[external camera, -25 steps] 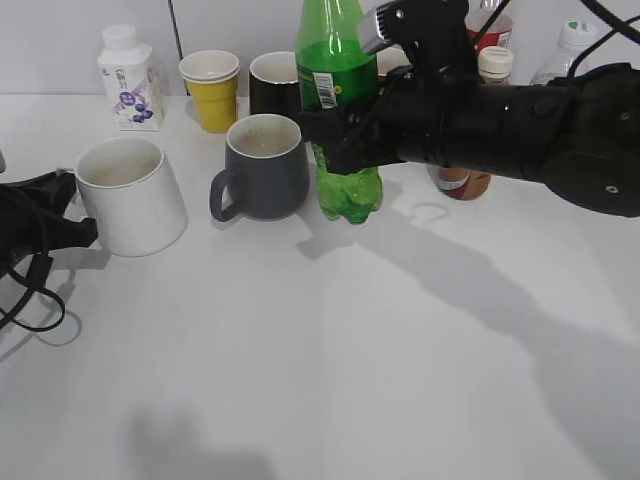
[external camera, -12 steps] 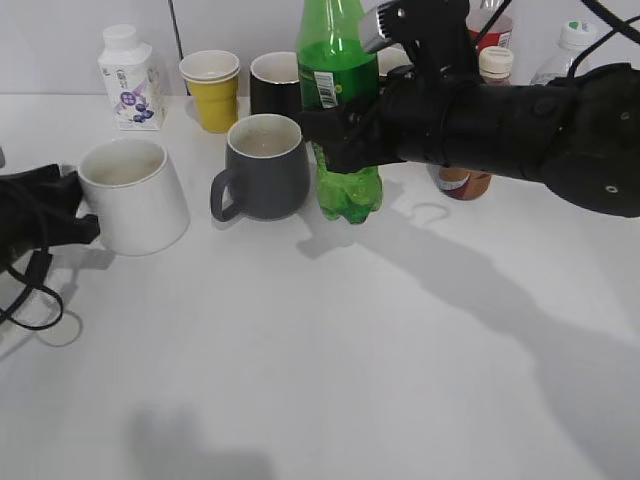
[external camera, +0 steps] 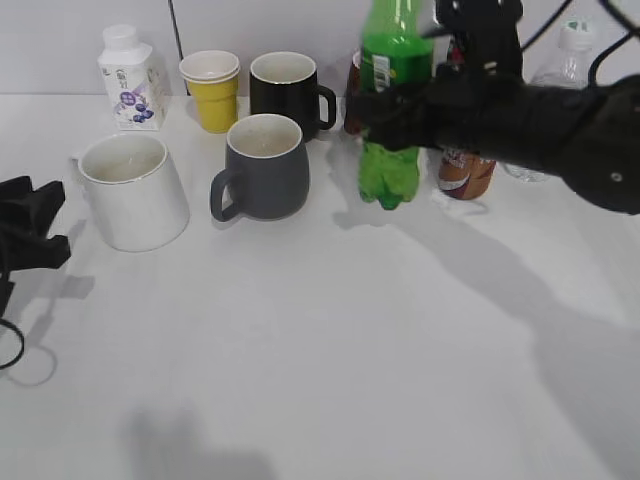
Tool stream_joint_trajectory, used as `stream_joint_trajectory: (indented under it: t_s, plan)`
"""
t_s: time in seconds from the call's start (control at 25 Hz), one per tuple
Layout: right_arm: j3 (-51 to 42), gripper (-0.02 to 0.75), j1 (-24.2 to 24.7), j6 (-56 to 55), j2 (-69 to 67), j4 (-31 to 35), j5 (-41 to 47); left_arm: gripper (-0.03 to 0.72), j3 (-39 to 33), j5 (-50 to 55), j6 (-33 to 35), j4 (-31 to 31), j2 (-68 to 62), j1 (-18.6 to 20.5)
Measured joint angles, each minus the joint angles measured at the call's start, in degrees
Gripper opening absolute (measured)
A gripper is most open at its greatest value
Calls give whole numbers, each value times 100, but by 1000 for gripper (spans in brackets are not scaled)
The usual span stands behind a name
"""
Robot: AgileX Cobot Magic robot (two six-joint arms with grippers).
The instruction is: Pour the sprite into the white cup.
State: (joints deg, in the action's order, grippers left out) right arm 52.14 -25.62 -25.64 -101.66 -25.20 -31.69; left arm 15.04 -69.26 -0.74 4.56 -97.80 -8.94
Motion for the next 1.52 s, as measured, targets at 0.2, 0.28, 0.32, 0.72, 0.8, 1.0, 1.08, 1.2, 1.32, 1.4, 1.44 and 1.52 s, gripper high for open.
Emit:
stream_joint_trajectory:
  t_s: [0.2, 0.28, 0.32, 0.72, 0.8, 1.0, 1.08, 1.2, 1.32, 1.4, 1.44, 1.52]
  plan:
    - [0, 418, 109, 151, -623, 228, -739, 285, -95, 83, 0, 257, 395, 0]
    - [0, 418, 109, 193, -815, 243, -1091, 285, -96, 145, 0, 307, 536, 0]
    - [0, 418, 109, 239, -877, 210, -1183, 285, -96, 173, 0, 320, 609, 0]
    - [0, 636, 109, 551, -759, -316, -1530, 285, -101, 488, 0, 399, 1399, 0]
    - [0, 639, 109, 551, -734, -290, -1535, 285, -101, 517, 0, 409, 1542, 0]
    - [0, 640, 109, 732, -189, -273, -1510, 285, -101, 1256, 0, 495, 2178, 0]
    - [0, 640, 109, 787, 225, -254, -1488, 285, -101, 1772, -4, 559, 2600, 0]
    - [0, 640, 109, 782, 1009, -239, -1078, 285, -30, 2846, -4, 593, 3406, -5]
    - [5, 640, 104, 562, 1817, -333, -100, 285, 475, 5153, -100, 589, 4654, -52]
    - [11, 640, 81, 141, 2347, -608, 708, 286, 1009, 6834, -130, 485, 5659, -69]
    - [11, 638, 42, -164, 2622, -865, 1164, 287, 1252, 7506, -130, 403, 5980, -69]
    - [4, 636, -118, -742, 3120, -1366, 1971, 303, 1773, 8707, -130, 388, 6652, -69]
